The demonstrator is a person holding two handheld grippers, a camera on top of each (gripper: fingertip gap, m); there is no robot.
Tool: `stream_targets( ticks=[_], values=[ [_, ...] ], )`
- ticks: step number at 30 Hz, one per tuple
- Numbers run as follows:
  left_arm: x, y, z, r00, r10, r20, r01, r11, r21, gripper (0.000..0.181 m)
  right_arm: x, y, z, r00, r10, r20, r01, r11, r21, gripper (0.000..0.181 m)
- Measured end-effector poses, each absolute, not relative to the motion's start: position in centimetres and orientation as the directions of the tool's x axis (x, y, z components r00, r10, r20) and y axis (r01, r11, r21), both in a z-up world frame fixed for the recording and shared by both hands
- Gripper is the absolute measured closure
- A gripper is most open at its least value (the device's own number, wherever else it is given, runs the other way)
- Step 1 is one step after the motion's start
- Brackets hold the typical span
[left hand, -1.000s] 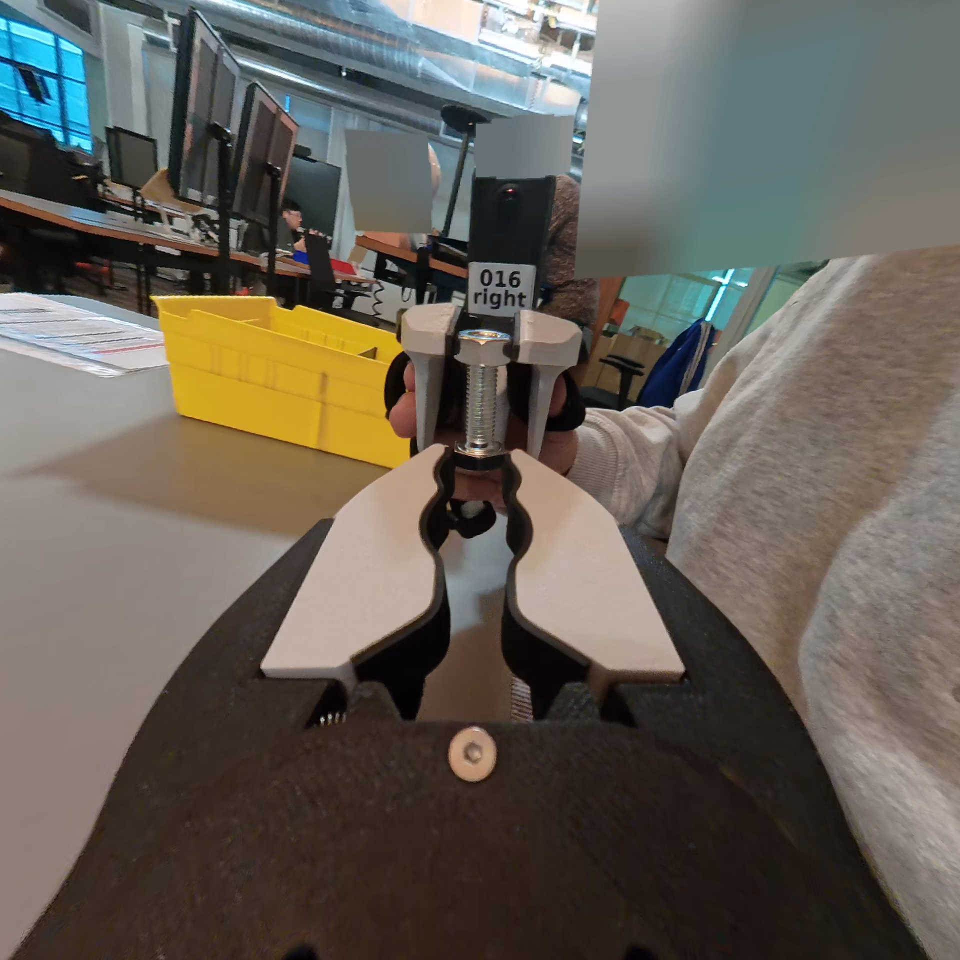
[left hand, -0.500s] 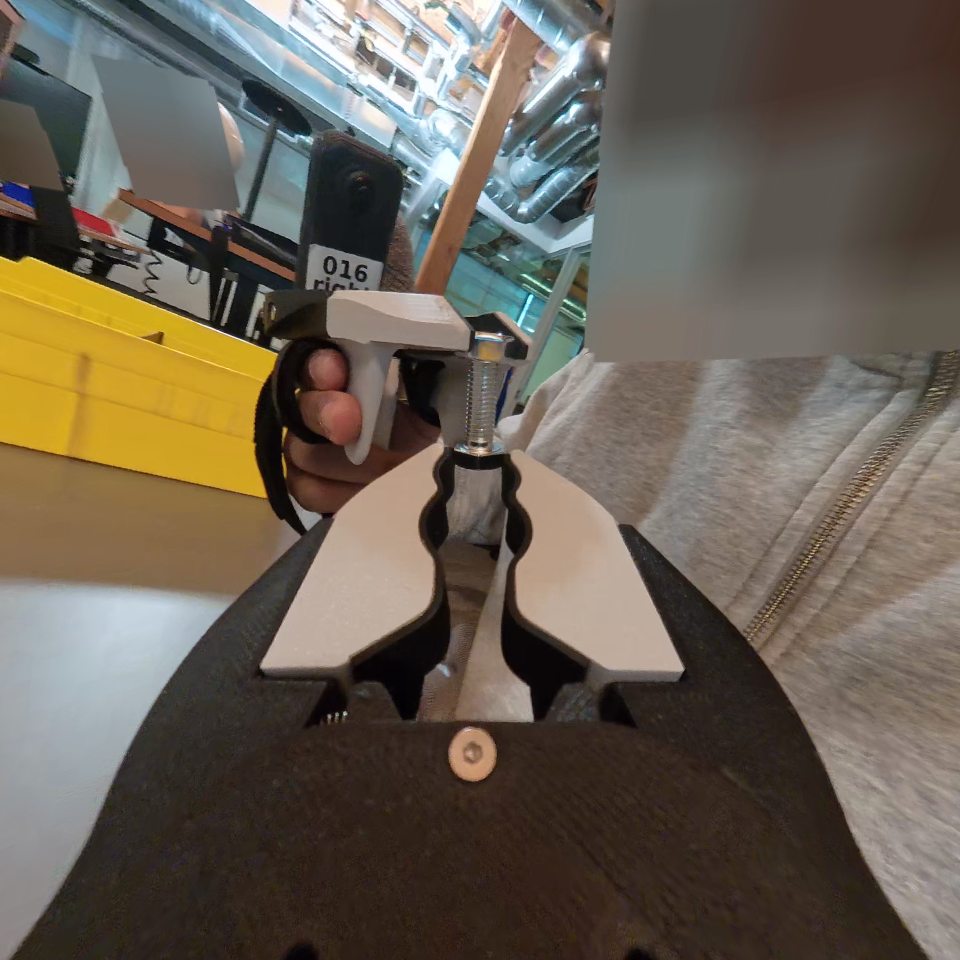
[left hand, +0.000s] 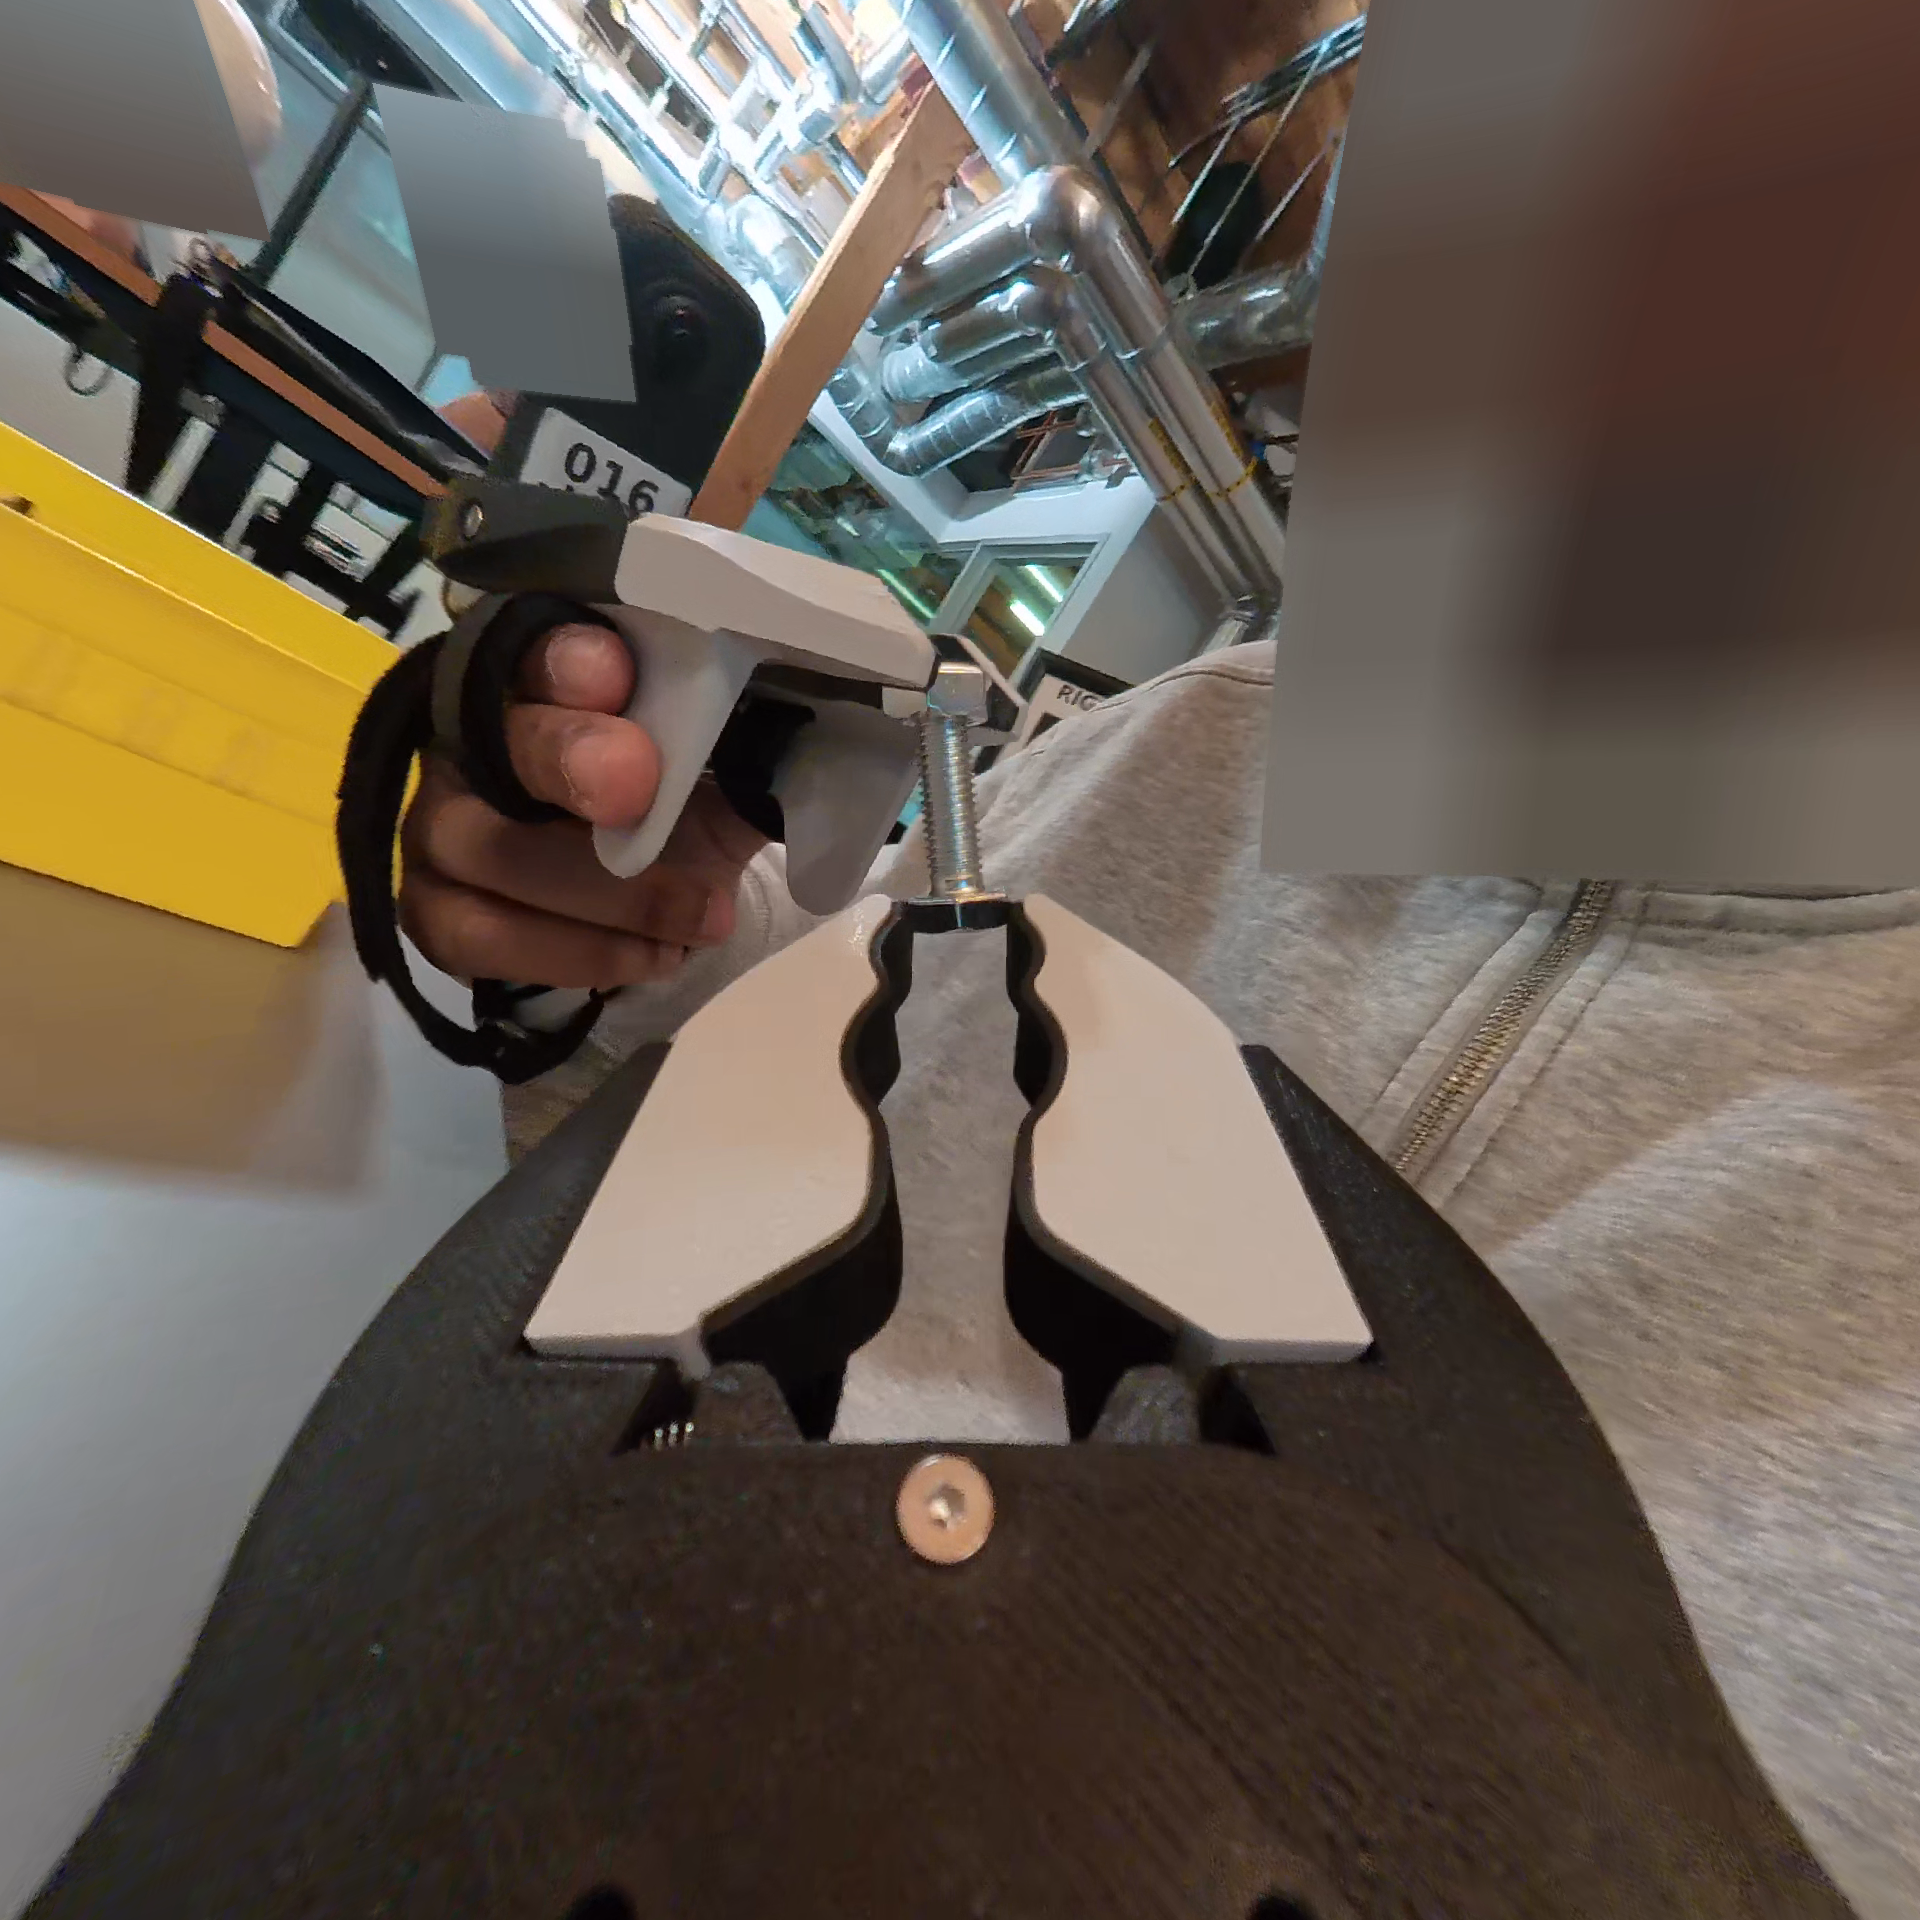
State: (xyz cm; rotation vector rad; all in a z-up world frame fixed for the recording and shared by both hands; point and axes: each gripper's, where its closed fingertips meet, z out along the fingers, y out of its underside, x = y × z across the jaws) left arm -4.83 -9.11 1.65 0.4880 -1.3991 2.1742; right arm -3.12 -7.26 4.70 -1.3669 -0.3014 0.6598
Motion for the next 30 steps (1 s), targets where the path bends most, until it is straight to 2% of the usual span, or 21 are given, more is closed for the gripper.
stream_targets(
  ticks=[9, 19, 30],
  values=[
    [-5.1, -7.6, 3.1, -0.705, 0.418, 0.573, -0.708, -0.371, -0.601, 0.162, -3.2, -7.6, 5.3, 0.799, 0.589, -0.121, -0.218, 0.097, -0.971, 0.163],
    [-3.7, -7.3, 2.5, -0.801, 0.234, 0.551, -0.594, -0.427, -0.681, 0.163, -2.0, -7.3, 4.9, 0.834, 0.536, -0.131, -0.203, 0.077, -0.976, 0.163],
    [-3.9, -7.2, 2.8, -0.760, 0.306, 0.574, -0.648, -0.422, -0.634, 0.162, -2.1, -7.4, 4.9, 0.835, 0.539, -0.109, -0.179, 0.080, -0.981, 0.163]
  ],
)
